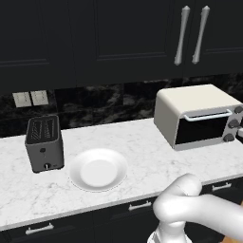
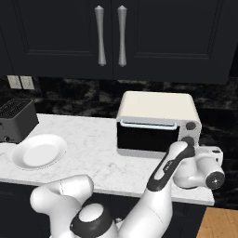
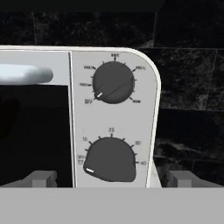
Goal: Pick up the kebab skewer and baguette bread, and place them inside the toaster oven. Close the toaster oven door and start by setting the timer.
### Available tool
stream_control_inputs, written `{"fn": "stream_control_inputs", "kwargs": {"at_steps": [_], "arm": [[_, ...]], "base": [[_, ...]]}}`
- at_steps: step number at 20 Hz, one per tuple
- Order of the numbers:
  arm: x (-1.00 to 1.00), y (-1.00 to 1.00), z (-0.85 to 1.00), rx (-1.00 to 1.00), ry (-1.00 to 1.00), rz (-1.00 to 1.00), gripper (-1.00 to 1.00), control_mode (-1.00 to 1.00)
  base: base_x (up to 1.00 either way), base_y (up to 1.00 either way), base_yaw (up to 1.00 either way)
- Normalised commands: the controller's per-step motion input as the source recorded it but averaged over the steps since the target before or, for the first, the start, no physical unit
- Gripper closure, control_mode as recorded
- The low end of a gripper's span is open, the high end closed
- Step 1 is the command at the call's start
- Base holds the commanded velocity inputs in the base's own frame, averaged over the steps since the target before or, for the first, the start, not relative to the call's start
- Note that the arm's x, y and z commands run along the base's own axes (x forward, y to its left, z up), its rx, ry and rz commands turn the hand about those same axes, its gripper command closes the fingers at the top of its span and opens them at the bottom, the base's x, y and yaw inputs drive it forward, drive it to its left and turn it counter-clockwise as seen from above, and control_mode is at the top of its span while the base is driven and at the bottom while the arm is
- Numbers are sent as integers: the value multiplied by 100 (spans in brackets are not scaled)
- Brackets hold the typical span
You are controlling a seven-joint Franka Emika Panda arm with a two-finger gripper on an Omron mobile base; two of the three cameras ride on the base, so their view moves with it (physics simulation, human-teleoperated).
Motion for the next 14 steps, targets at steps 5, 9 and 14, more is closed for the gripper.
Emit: {"fn": "stream_control_inputs", "kwargs": {"at_steps": [5,9,14], "arm": [[21,0,-3,0,0,0,-100,-100],[6,0,-9,0,0,-1,-100,-100],[6,3,-2,0,0,-1,-100,-100]], "base": [[0,0,0],[0,0,0],[0,0,0]]}}
